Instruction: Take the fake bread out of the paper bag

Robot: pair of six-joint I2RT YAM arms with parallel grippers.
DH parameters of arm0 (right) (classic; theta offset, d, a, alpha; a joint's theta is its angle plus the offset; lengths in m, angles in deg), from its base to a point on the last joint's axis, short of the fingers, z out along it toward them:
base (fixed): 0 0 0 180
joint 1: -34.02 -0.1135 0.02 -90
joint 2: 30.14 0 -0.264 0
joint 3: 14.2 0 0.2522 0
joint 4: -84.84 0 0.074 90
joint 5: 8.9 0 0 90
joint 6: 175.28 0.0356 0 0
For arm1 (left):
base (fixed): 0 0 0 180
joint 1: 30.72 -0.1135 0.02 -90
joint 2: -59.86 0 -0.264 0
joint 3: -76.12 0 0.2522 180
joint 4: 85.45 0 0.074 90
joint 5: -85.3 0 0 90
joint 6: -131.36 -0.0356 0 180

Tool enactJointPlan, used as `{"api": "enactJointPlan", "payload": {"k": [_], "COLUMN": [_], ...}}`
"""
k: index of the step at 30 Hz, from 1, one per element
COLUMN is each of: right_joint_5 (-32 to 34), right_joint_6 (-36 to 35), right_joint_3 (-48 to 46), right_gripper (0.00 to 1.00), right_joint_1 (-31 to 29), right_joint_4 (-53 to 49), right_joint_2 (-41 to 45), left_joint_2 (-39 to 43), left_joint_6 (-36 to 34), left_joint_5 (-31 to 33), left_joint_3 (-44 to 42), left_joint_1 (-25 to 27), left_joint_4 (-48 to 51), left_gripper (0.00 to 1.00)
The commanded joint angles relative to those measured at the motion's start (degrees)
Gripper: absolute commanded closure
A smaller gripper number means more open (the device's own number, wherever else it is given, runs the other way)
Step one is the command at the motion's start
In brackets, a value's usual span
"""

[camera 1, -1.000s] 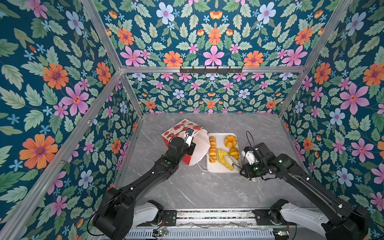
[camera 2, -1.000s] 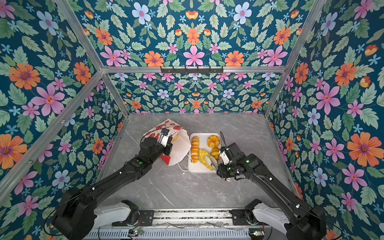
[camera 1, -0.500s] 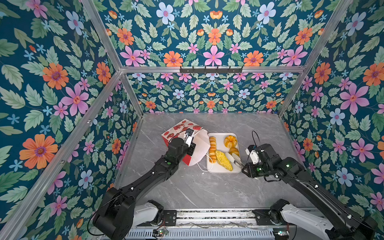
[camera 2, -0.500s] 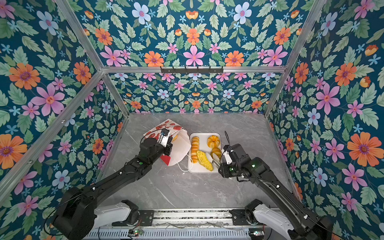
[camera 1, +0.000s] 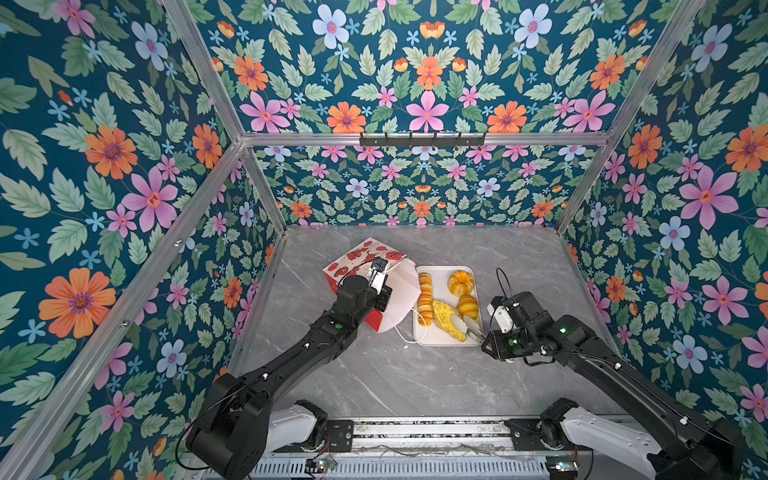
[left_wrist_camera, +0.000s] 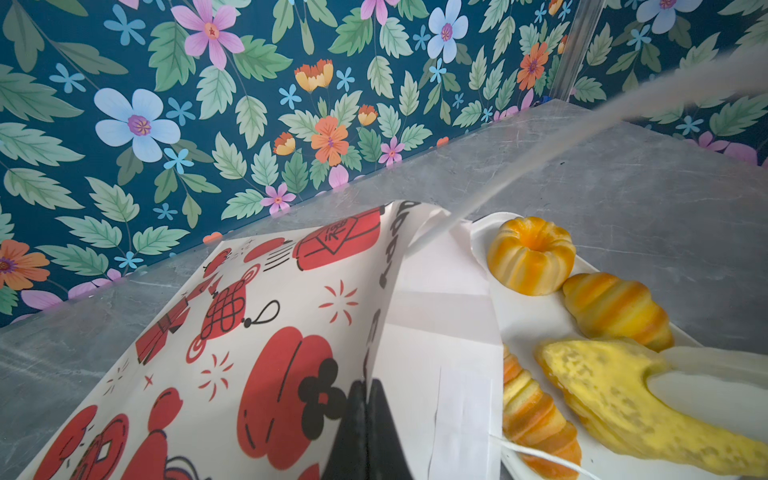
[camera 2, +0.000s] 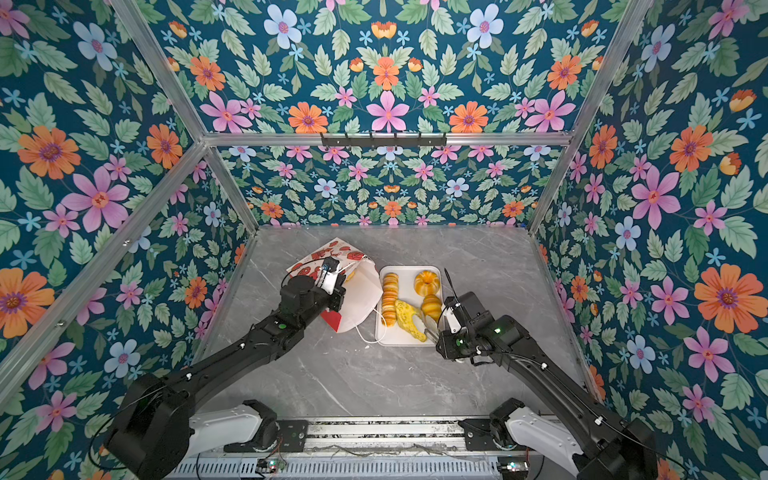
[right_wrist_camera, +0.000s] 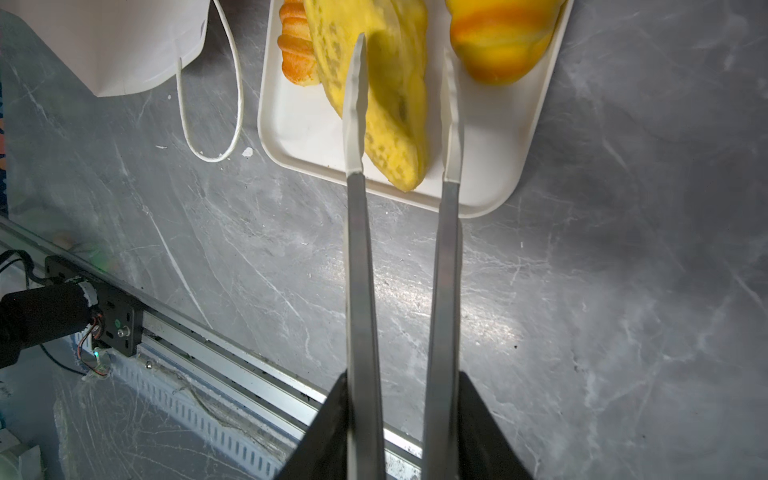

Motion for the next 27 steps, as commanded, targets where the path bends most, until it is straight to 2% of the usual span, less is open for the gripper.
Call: {"api": "enactJointPlan", "payload": {"k": [1, 5, 15, 20, 27], "right_joint_5": [-1.6, -2.5, -3.2, -0.3, 7.8], "right_joint_6": [0.0, -0.1, -0.5, -2.0, -6.9], "right_joint_3": [-0.5, -1.0, -0.3, 2.8, 10.8], "right_gripper": [0.63, 0.65, 0.80, 0.85, 0.89], "right_joint_1": [-0.1, 0.2, 0.8, 0.9, 0.4], "right_joint_4": [2.8, 3.7, 3.2, 0.0, -5.8], "right_joint_2": [-1.0, -2.2, -0.7, 0.4, -1.7], "left_joint_2": [0.2, 0.1, 0.0, 0.3, 1.4], "left_joint_6": [0.6, 0.6, 0.6, 0.5, 0.6], "left_joint_5": [0.0, 0.1, 0.0, 0.1, 0.4], "left_joint_3": [-0.1, -0.1, -0.3, -0.5, -1.5], "left_joint_1": [-0.1, -0.1, -0.2, -0.2, -0.4], "left_joint_4": [-1.7, -1.8, -2.4, -2.7, -3.4], "left_gripper": [1.00, 1.00, 1.00, 1.00, 1.00]}}
